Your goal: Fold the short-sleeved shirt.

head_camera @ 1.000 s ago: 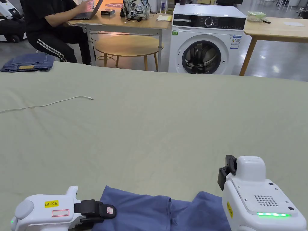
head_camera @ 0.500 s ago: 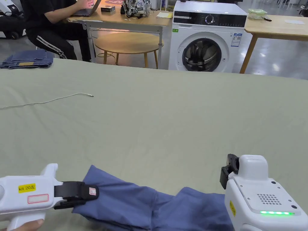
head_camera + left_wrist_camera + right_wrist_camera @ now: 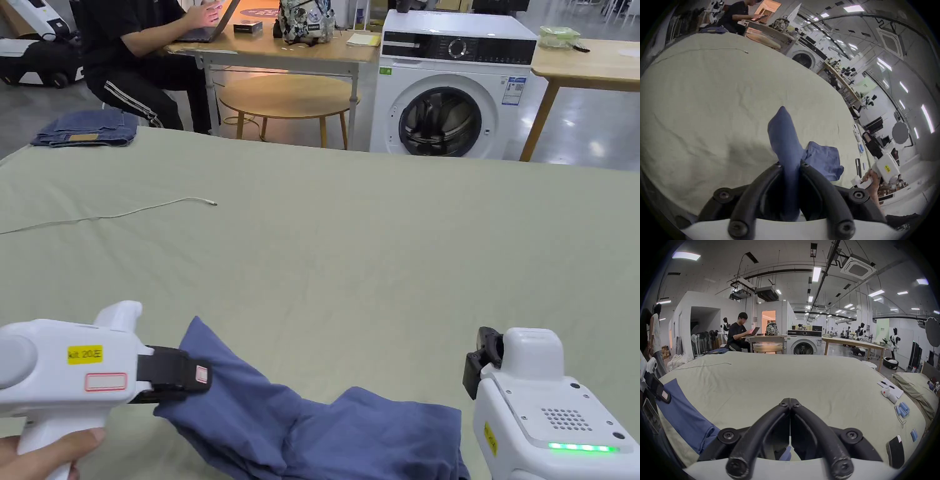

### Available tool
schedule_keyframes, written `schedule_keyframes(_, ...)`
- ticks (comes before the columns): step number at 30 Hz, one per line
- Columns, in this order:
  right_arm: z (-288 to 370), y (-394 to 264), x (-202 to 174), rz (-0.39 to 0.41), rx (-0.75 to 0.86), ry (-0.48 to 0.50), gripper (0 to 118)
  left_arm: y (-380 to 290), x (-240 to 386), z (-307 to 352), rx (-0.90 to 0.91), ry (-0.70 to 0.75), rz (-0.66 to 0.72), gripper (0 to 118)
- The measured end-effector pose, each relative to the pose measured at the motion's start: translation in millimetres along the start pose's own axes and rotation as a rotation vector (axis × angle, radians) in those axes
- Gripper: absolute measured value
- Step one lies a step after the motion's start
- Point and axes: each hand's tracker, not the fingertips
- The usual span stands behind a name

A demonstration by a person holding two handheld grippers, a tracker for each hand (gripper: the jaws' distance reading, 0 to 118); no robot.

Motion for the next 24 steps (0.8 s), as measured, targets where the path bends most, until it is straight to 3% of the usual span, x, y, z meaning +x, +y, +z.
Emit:
schedule_keyframes(14, -2, -4, 1, 0.023, -0.025, 0.008, 0, -15, 120, -46, -0.094, -0.11, -0.148, 6)
schedule_keyframes(24, -1, -2, 13, 0.008, -0.035, -0.015, 0, -42, 172, -157, -0.273, -0.099, -0.238, 6)
